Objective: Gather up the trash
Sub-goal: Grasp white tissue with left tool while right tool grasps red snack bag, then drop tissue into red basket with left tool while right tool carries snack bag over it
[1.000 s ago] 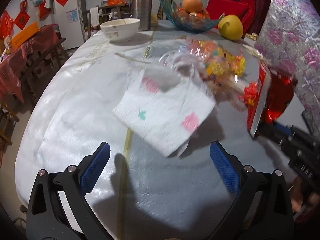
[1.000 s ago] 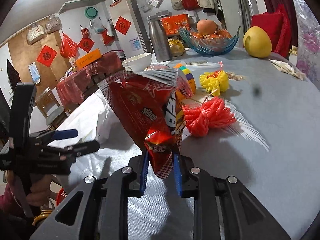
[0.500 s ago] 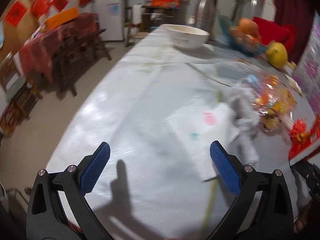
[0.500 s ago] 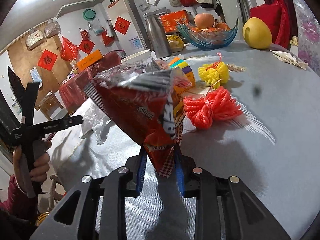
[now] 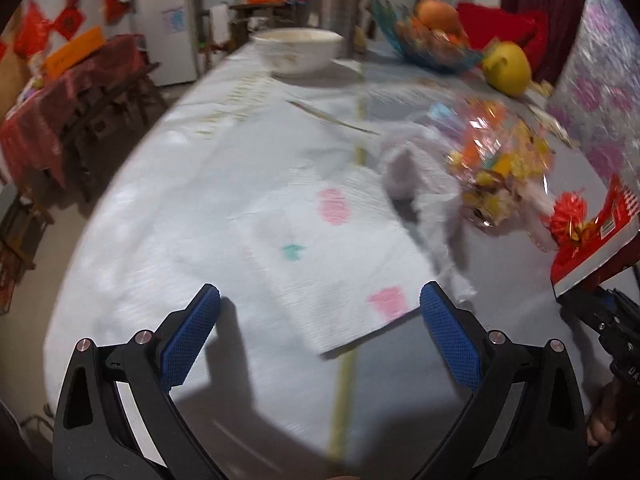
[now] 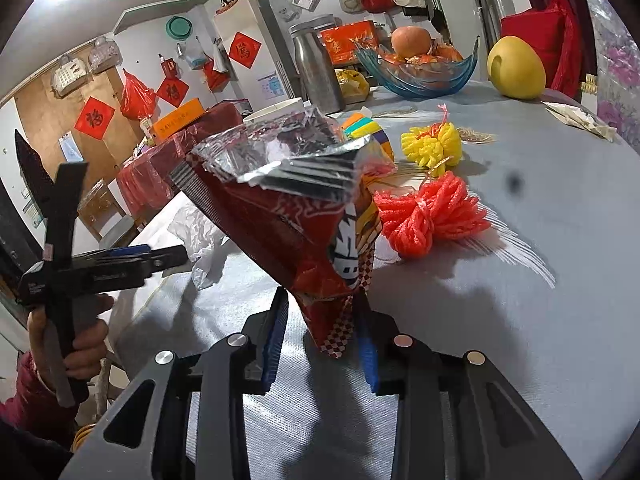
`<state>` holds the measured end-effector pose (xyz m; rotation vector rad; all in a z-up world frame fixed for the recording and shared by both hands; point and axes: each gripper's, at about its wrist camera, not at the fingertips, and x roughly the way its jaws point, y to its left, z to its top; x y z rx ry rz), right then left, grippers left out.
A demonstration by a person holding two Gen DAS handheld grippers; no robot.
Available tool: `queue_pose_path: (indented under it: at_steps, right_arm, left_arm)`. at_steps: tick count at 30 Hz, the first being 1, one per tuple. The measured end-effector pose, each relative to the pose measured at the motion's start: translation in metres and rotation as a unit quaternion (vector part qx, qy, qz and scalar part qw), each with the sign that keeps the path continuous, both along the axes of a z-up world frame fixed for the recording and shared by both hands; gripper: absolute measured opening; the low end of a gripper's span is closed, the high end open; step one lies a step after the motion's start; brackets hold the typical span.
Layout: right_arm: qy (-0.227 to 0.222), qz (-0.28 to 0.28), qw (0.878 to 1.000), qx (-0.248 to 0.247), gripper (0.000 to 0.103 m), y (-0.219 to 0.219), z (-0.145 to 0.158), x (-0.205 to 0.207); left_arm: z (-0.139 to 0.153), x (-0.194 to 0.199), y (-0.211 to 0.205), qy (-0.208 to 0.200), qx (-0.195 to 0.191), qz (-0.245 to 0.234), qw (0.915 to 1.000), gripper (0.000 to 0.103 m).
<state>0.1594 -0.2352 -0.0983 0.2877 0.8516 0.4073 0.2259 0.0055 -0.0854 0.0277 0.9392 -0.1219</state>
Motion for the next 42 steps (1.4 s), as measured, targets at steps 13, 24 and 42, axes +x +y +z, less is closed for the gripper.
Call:
queue_pose_path:
  at_steps: [13, 24, 42]
  right_arm:
    - [-0.014, -0.001, 1.0, 0.003, 0.023, -0.002, 0.005, -0.002]
    - [-0.052, 0.038, 0.998, 0.023, 0.02, 0.023, 0.039, -0.024]
    - [-0.024, 0.235, 0.971, 0.047, 0.019, 0.194, 0.067, -0.066]
  left_arm:
    - [0.008, -0.01, 0.007, -0.031, -0.024, -0.029, 0.9988, 0.012]
    - [0.051, -0.083, 0.086, -0.048, -0.038, 0.022, 0.9979, 0.012]
    - [-0.003, -0.216, 0.257, 0.054, -0.005, 0.17, 0.9839, 0.015]
